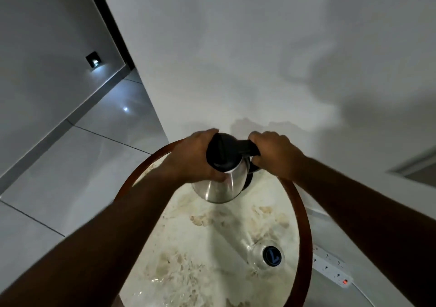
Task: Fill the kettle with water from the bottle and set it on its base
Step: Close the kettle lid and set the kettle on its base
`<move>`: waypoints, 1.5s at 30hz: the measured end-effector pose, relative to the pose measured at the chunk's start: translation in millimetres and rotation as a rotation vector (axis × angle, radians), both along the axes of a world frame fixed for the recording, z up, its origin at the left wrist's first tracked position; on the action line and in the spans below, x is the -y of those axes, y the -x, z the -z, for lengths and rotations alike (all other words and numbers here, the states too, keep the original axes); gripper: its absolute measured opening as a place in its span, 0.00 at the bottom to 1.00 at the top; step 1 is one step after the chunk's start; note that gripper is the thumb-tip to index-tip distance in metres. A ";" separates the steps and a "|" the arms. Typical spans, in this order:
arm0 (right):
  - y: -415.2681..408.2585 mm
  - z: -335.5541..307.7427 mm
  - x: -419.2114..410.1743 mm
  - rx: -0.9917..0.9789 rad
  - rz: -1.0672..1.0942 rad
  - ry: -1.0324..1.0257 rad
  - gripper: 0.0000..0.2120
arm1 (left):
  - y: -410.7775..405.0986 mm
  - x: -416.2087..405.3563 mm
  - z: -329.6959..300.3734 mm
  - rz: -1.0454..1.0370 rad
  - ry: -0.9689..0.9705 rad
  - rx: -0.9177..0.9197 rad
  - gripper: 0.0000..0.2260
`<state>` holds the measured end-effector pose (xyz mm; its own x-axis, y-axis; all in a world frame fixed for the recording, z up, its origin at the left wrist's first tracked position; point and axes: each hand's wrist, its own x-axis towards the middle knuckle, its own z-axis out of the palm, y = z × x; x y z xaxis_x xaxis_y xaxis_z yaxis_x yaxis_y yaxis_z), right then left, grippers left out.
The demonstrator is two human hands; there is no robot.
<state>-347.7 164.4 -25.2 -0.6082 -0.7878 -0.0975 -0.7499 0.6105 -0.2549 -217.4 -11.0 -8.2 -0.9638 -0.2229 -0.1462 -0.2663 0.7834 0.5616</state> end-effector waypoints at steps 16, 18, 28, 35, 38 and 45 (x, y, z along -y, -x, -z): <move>39.3 34.4 -20.0 0.058 0.184 0.063 0.10 | 64.6 -3.2 49.7 -0.007 -0.136 -0.021 0.51; 38.0 34.2 -17.5 0.046 0.171 0.076 0.09 | 61.9 1.8 50.8 -0.020 -0.145 -0.015 0.50; 33.8 29.7 -8.9 0.053 0.163 0.098 0.11 | 55.1 11.4 52.2 -0.070 -0.147 0.002 0.52; 36.9 33.2 -17.6 0.040 0.219 0.101 0.12 | 64.1 4.7 51.2 -0.042 -0.143 0.012 0.52; 35.4 37.9 -22.1 0.030 0.258 0.130 0.13 | 64.7 2.2 54.0 -0.032 -0.157 -0.006 0.51; 30.5 40.7 -20.1 -0.031 0.263 0.164 0.12 | 59.3 2.4 51.5 -0.041 -0.175 -0.003 0.50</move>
